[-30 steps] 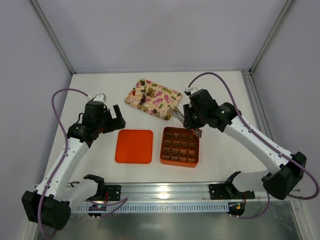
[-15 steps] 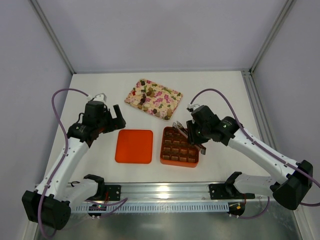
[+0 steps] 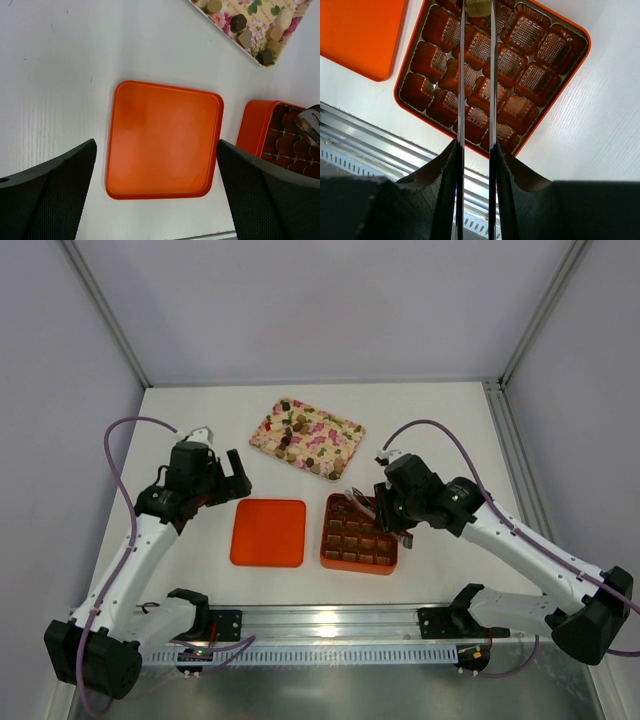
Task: Pack the chocolate
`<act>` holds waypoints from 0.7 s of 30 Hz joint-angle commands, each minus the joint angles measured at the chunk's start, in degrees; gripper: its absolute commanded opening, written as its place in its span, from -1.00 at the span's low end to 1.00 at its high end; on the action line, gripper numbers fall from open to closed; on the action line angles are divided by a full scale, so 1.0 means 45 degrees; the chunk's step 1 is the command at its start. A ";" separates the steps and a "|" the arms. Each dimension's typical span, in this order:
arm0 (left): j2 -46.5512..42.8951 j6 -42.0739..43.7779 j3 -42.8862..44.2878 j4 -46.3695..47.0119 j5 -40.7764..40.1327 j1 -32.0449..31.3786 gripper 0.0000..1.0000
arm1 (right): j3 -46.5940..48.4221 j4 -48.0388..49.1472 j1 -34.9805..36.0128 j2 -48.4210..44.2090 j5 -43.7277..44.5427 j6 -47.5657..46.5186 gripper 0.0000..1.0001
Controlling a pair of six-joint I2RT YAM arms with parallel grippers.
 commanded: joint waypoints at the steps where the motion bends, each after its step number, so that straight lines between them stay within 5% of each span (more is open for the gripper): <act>1: -0.0008 -0.0105 0.0085 0.0235 0.0147 0.0058 0.99 | -0.0122 0.0084 0.0097 -0.0488 0.0255 0.0300 -0.38; 21: 0.0031 -0.0105 0.0065 0.0235 0.0166 0.0039 0.99 | -0.0084 -0.0111 0.0137 -0.0469 0.0489 0.0339 -0.12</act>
